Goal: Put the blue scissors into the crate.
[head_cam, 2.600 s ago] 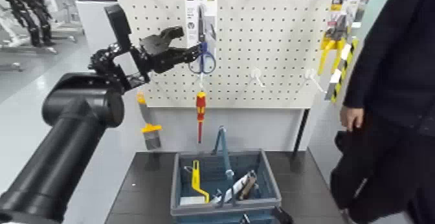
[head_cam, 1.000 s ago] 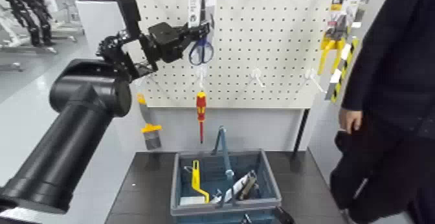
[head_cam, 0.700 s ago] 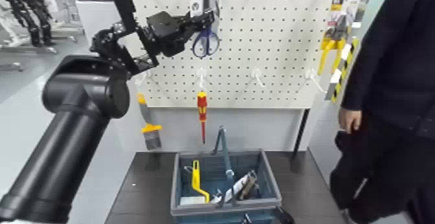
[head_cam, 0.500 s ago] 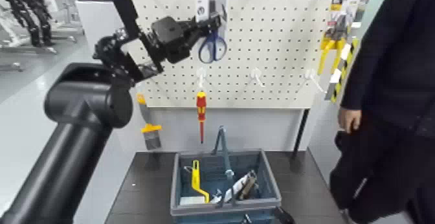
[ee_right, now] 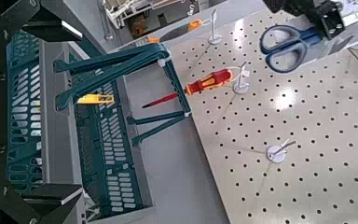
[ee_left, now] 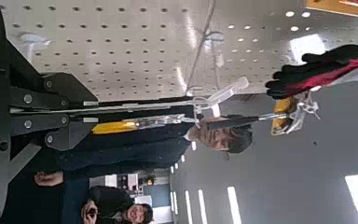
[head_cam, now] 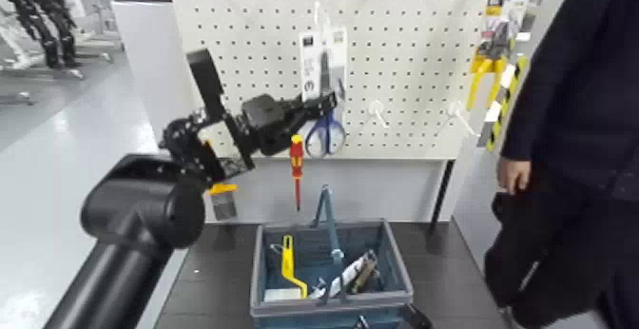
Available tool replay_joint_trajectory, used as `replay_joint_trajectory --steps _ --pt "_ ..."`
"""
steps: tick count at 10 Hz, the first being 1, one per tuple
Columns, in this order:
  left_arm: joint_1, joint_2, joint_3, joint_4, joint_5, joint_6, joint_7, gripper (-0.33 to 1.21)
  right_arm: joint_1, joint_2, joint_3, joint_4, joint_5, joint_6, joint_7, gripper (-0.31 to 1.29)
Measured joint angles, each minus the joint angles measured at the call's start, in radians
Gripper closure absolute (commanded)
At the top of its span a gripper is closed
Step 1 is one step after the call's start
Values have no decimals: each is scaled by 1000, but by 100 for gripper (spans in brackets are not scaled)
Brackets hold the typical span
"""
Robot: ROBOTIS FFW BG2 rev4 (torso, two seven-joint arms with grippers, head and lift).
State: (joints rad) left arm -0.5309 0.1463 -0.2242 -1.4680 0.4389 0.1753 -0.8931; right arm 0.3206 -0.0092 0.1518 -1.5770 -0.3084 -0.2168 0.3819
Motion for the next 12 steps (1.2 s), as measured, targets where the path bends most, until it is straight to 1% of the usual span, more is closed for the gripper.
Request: replay_joint_trajectory --steps 2,5,9,12 --pt "56 5 8 -12 7 35 1 118 0 0 0 0 0 2 0 15" --pt "123 5 29 -21 8 72 -1 118 0 0 -4 1 -1 3 2 15" --pt "190 9 49 -27 -2 118 -7 118 0 0 -9 3 -3 3 2 15" --pt "227 22 65 -33 -16 148 -8 118 0 0 -9 4 -3 3 3 15"
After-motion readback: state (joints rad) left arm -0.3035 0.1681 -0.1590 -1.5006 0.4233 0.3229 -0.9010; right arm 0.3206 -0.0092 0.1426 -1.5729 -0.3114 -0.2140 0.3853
